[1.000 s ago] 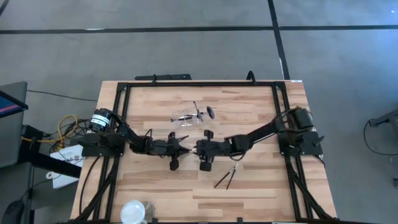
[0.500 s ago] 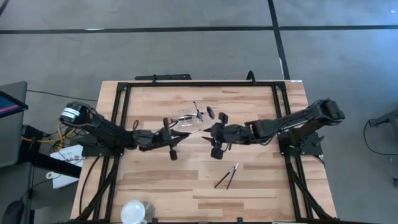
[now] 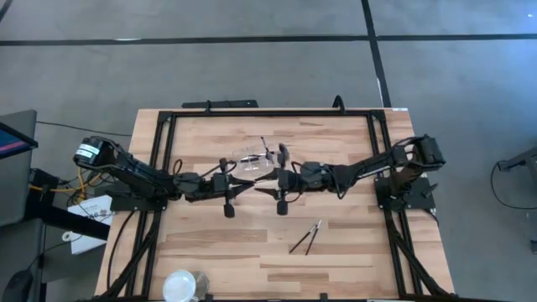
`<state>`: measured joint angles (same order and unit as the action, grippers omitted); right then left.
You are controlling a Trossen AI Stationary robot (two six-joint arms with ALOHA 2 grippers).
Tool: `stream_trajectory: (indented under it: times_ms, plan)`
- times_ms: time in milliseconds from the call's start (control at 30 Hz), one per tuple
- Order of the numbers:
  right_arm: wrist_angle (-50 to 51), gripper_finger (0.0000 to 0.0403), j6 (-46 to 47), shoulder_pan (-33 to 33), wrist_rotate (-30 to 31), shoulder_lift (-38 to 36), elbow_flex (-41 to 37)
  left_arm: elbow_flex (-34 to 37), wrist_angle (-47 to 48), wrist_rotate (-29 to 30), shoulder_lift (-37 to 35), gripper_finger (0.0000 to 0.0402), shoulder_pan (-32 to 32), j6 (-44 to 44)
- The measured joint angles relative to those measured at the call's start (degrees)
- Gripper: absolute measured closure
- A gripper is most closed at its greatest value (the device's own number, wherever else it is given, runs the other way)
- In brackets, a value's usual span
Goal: Put items in baskets/containers
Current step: Put the black eyeshadow brush into the transparent organizer
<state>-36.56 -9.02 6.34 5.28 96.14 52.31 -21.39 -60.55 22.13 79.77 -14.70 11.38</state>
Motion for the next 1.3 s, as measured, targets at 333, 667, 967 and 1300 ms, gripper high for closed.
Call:
stream_trajectory:
  times_ms: [333,667,967,1300]
  plan:
    - [-2.58,0.0318,0.57,-0.37,0.0,0.67,0.13,0.0,0.07,-2.09,0.0,0.0381,0.13,0.0]
    - [-2.7,0.0392,1.5,-0.35,-0.92,0.67,0.11,0.02,0.07,-3.17,0.0,0.0376,0.17,0.39]
    - [-2.39,0.0395,1.52,0.01,-0.76,0.72,0.11,0.02,0.73,-2.33,0.0,0.0347,0.13,0.17]
    - [3.18,0.0396,8.14,-1.43,4.03,0.72,0.11,0.07,3.66,7.35,0.0,0.0293,0.13,0.2]
